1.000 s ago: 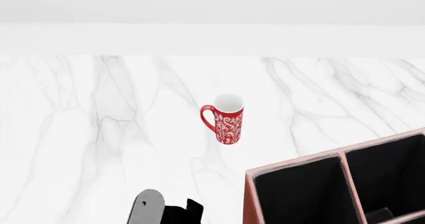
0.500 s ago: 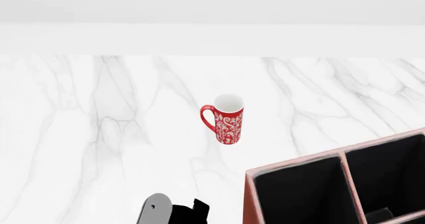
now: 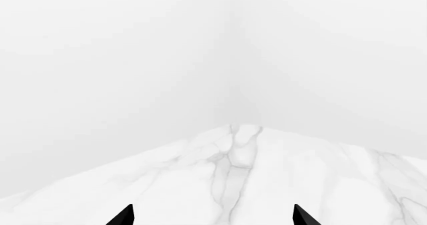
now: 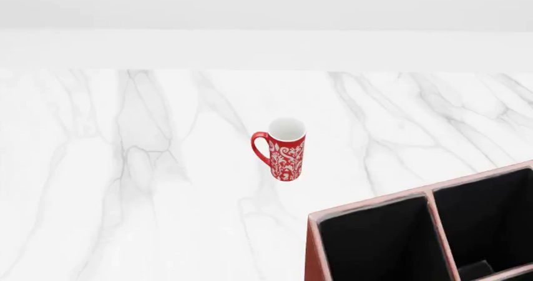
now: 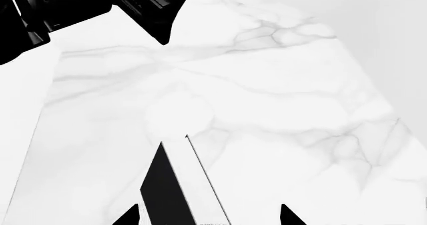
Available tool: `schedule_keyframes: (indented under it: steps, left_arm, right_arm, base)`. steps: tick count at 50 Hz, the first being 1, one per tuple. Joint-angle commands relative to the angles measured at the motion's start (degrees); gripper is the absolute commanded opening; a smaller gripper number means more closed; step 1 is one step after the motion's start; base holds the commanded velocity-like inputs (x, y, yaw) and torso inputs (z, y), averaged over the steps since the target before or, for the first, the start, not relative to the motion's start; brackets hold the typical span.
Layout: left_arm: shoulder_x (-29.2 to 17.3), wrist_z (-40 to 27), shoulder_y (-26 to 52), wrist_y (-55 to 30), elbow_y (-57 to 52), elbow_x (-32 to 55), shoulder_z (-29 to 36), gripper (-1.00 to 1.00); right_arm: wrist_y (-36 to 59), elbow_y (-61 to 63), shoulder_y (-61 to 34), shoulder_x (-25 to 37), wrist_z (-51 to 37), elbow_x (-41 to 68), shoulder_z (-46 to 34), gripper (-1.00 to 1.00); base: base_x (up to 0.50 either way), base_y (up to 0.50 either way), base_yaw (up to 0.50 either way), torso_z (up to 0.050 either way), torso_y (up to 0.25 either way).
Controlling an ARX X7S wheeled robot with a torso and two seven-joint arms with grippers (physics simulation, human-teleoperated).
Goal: Pick up the book and place it in the left compartment of the caddy.
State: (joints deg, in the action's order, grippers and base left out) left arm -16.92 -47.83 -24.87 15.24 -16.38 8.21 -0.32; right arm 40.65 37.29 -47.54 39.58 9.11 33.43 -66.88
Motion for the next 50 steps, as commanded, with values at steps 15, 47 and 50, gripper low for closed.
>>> schedule_keyframes:
  steps: [15,47,50]
  left_arm:
    - [-0.2,-0.3,-0.2,0.6,0.1,0.2,0.2,1.0]
    - [-0.4,-0.5,-0.1,1.4,0.7,0.5,0.5,1.0]
    - [-0.4,-0.4,-0.1,1.6,0.8,0.6,0.5,1.0]
  right_arm:
    - [-9.1,-2.3,7.9,2.0,-3.4,-7.2,-3.1,1.0]
    - [-16.3,-6.4,13.9,4.9,-5.1,-6.6,-2.3,1.0]
    - [-16.8,-7.2,13.8,5.0,-5.2,-6.1,-1.6,1.0]
  base:
    - [0.0,0.0,0.0,0.0,0.0]
    - [0.0,0.0,0.0,0.0,0.0]
    - [0.0,0.0,0.0,0.0,0.0]
